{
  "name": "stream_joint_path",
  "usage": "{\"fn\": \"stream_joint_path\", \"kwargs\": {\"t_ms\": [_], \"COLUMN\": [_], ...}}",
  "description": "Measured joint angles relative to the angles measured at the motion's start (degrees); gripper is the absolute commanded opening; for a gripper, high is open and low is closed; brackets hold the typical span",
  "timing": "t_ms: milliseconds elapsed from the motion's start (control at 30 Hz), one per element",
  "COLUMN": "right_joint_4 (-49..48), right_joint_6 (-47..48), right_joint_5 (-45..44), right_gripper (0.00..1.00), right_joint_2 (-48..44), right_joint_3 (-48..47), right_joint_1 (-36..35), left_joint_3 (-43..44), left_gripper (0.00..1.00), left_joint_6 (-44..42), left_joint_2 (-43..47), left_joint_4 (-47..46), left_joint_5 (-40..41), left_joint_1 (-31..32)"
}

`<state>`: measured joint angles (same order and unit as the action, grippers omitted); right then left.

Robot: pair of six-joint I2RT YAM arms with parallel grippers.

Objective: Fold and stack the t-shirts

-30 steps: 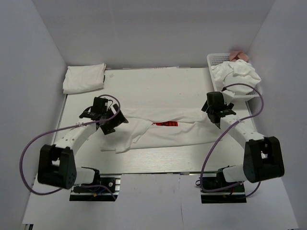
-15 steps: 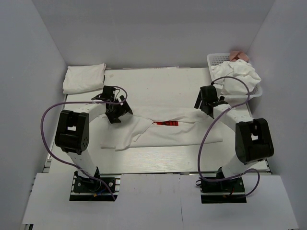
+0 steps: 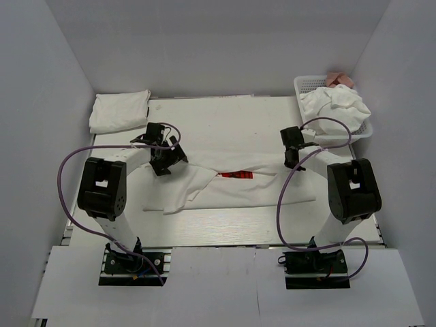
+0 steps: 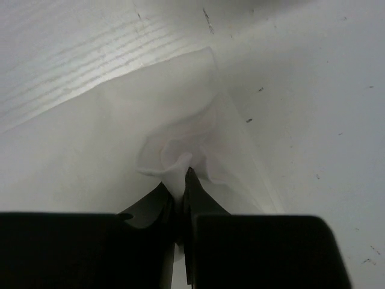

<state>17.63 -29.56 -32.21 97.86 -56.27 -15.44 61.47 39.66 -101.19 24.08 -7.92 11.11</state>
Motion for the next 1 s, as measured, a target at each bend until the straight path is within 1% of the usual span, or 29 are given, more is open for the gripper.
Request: {"fn": "stream_joint_path", "kwargs": {"t_ms": [67,167,233,333,467,667,933,1000], "right_joint_4": [-0.1,-1.6,-4.7,-8.3,-10.1,-11.4,-27.5,-29.7], "right_joint_6": [0.3,0.7,1.2,1.5,1.8,3.1,4.6,4.6], "right_joint_5": [0.0,0.3,0.3,0.5,0.7,4.0,13.4,15.2], "right_gripper": [0.00,0.00,0.00,0.00,0.00,0.00,0.00,0.00], "right_joint_2": [0.0,0.0,-0.3,-1.6,-2.1,-1.4,-0.8,-0.8], "right_joint_3": [-1.1,-4.9,-7.2,-8.7,-9.6,-9.5,-2.7,-1.3], "right_joint_1": [0.0,0.0,0.0,0.1,0.7,1.9,5.2,6.1], "left_joint_3": [-0.3,-0.5,-0.6,-0.7,-0.7,-0.7,-0.8,-0.8], "left_gripper": [0.99,0.99,0.99,0.99,0.99,0.99,0.99,0.99], "left_joint_6": [0.0,0.0,0.0,0.0,0.0,0.0,0.0,0.0], "left_joint_2": [0.3,0.6,0.8,1.0,1.2,1.3,1.4,1.4], "left_joint_4": [-0.1,0.2,0.4,0.9,1.6,2.2,2.7,2.7], "left_joint_5": [0.6,1.7,2.3,3.3,4.3,5.2,6.0,6.0], "left_joint_1": [0.0,0.0,0.0,0.0,0.0,0.0,0.1,0.1]}}
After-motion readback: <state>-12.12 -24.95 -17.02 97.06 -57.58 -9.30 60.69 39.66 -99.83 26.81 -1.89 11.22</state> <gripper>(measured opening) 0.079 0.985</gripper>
